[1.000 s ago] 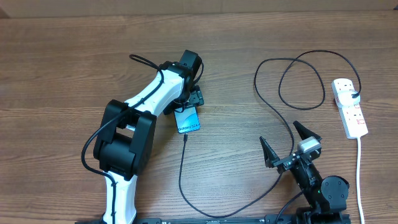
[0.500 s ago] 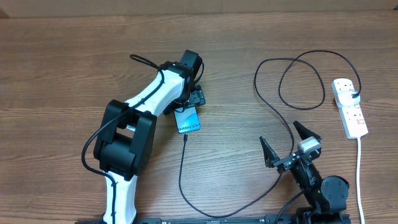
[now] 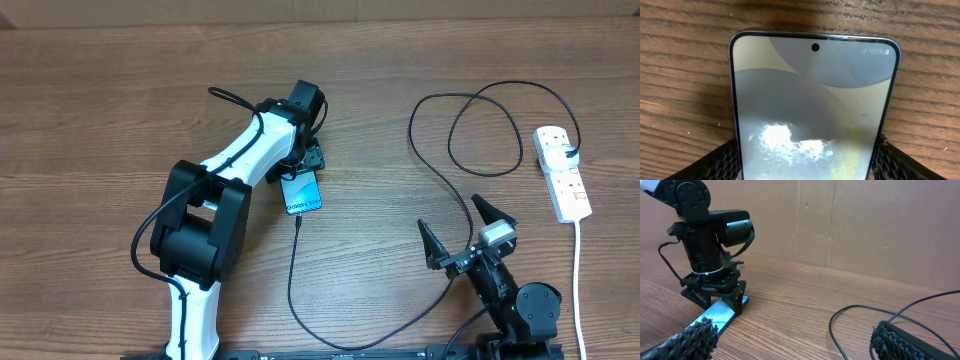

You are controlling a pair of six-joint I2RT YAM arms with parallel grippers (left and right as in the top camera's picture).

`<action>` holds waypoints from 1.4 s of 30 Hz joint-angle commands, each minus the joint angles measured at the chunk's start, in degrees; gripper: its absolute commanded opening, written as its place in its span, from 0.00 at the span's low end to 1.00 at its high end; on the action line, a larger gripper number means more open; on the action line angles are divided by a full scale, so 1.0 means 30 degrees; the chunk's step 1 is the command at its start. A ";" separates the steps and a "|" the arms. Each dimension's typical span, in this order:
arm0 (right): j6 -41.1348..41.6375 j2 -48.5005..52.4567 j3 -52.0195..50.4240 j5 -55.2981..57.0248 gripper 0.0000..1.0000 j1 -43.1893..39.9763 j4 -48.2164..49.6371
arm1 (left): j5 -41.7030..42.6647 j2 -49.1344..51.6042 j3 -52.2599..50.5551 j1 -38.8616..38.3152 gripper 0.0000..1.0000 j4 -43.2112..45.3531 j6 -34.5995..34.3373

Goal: Plug charger to phone and switch on socket

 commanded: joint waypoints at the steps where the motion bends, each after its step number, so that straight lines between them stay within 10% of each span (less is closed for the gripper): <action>1: -0.0015 -0.0153 -0.0175 0.0182 1.00 0.0087 0.0109 | 0.0474 0.0714 -0.0444 -0.0022 0.75 0.0124 -0.0175; 42: -0.0015 -0.0153 -0.0175 0.0189 1.00 0.0087 0.0109 | 0.5632 0.0605 0.7016 0.0976 0.68 -0.6798 0.3337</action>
